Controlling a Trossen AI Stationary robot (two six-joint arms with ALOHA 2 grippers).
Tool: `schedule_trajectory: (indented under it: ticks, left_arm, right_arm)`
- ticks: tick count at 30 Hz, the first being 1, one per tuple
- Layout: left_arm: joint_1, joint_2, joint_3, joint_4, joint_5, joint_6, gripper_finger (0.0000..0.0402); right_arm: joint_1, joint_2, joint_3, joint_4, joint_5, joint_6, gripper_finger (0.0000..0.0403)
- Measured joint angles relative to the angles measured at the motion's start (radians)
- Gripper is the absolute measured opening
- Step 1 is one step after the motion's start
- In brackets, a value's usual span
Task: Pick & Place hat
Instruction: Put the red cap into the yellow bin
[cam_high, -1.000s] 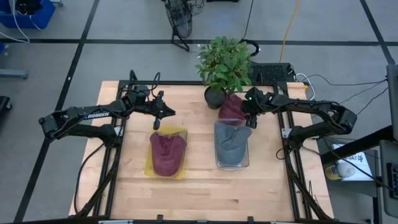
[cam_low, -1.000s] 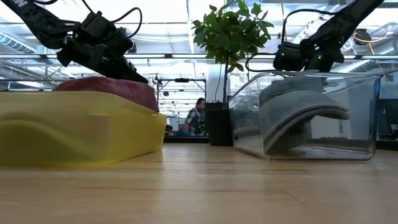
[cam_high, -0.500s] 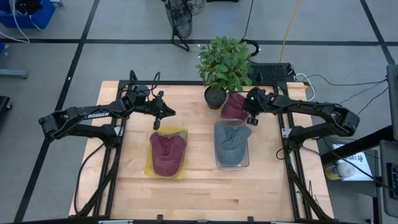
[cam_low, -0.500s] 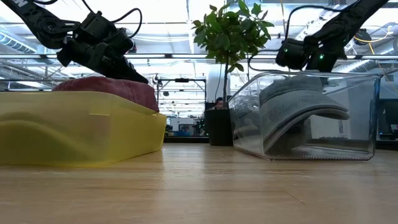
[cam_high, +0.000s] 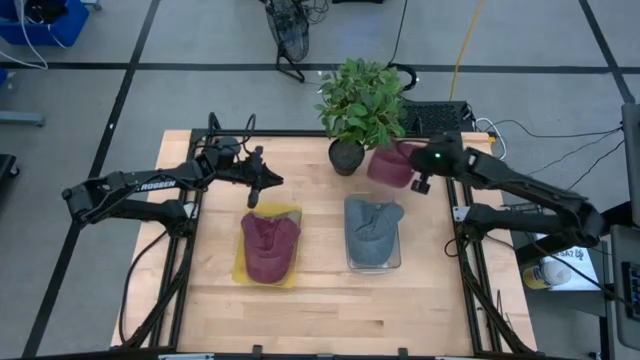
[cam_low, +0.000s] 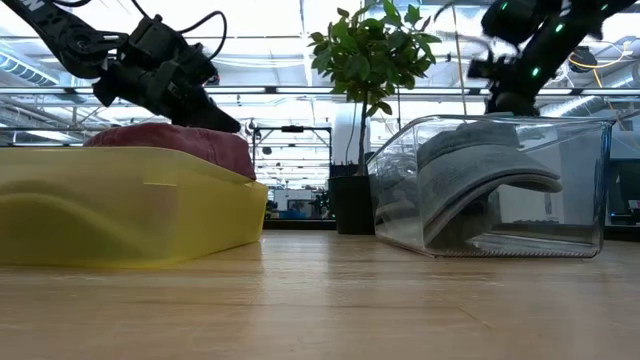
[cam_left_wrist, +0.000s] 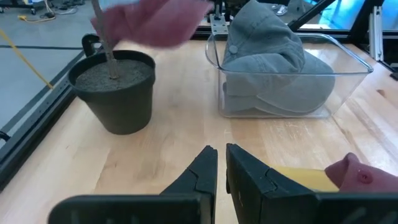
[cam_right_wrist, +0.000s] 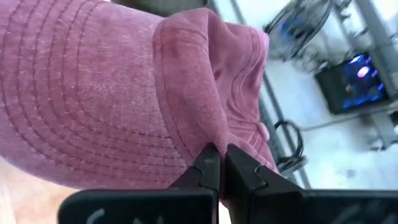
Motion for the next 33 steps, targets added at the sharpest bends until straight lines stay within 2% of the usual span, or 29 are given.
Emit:
schedule_trajectory:
  ticks: [7,10,14,18,25,27,29,33]
  left_arm:
    - [-0.033,0.0,0.0,0.004,0.0,-0.088,0.0042]
    - [-0.051,0.0,0.0,0.004,0.0,-0.141,0.0042]
    - [-0.082,0.0,0.0,0.031,0.001,-0.224,0.0042]
    - [-0.13,0.0,0.0,0.108,0.025,-0.296,0.0042]
    - [-0.223,-0.003,0.0,0.286,0.027,-0.361,0.0042]
    - [-0.243,-0.017,0.003,0.288,0.013,-0.362,0.0042]
    - [-0.262,-0.037,0.011,0.273,-0.048,-0.361,0.0042]
    - [-0.309,-0.097,0.013,0.205,-0.124,-0.28,0.0042]
  right_arm:
    - [0.088,-0.143,0.059,-0.034,-0.005,0.015,0.0001]
    - [0.139,-0.182,0.096,-0.1,-0.013,0.051,0.0001]
    - [0.198,-0.214,0.134,-0.176,-0.123,0.139,0.0]
    - [0.263,-0.228,0.13,-0.157,-0.272,0.23,0.0]
    - [0.427,-0.087,0.098,-0.009,-0.23,0.231,0.0]
    - [0.481,-0.038,0.098,0.084,-0.228,0.214,0.0]
    - [0.535,0.012,0.099,0.182,-0.227,0.185,0.0]
    - [0.647,0.095,0.111,0.27,-0.179,0.118,0.0]
